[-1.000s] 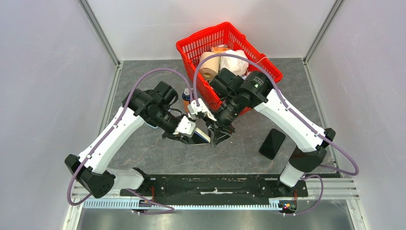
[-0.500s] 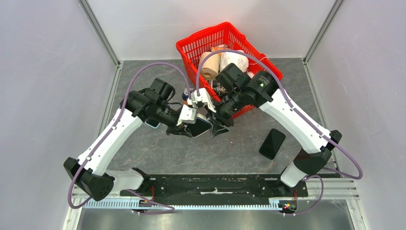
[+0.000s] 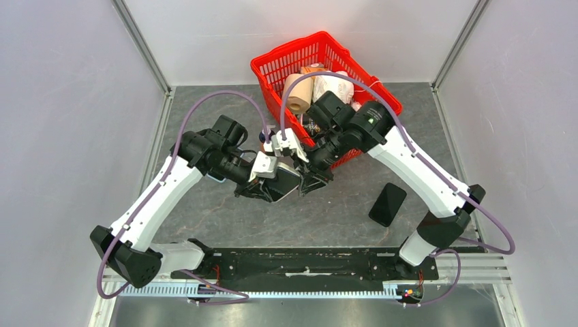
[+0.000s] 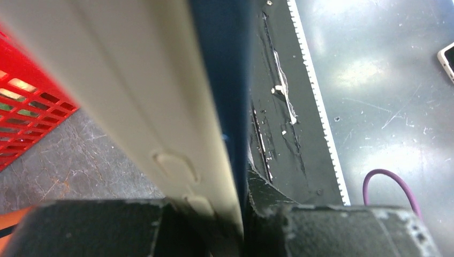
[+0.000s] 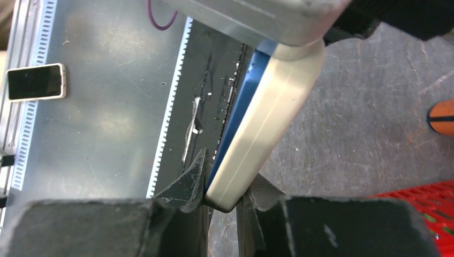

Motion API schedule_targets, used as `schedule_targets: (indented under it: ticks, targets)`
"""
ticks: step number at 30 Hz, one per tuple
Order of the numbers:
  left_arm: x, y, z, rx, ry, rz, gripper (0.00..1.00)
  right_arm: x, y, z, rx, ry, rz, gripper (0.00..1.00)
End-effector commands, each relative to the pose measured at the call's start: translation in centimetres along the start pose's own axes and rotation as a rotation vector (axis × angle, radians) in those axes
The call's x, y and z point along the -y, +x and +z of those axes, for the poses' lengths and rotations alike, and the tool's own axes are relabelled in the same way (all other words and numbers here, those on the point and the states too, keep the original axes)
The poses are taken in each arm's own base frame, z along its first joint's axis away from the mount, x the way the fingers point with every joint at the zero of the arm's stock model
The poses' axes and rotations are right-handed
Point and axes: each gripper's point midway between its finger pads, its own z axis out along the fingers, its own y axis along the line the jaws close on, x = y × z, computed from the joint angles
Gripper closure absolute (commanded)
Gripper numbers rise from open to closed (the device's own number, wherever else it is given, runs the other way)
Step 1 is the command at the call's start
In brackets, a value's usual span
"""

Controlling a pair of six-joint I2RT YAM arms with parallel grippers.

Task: Take the phone out of the phone case
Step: Remove the phone case from the phone.

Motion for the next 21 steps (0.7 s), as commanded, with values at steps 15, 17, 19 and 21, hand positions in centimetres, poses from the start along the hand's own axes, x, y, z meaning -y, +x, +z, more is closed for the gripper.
schedule_targets:
  ticks: [15, 17, 19, 21]
  targets:
    - [0.8, -1.6, -0.8, -0.036, 0.062, 0.474, 0.98, -3.6, -1.3, 0.0, 0.060, -0.306, 0.011, 1.00]
    - [0.8, -1.5, -0.8, -0.040, 0.065, 0.484, 0.98, -3.6, -1.3, 0.1, 0.063, -0.308, 0.006, 1.00]
    - [0.8, -1.4, -0.7, -0.045, 0.068, 0.496, 0.98, -3.6, -1.4, 0.1, 0.067, -0.311, 0.003, 1.00]
    - [0.8, -1.3, -0.7, -0.051, 0.072, 0.506, 0.98, -3.6, -1.5, 0.2, 0.073, -0.318, 0.002, 1.00]
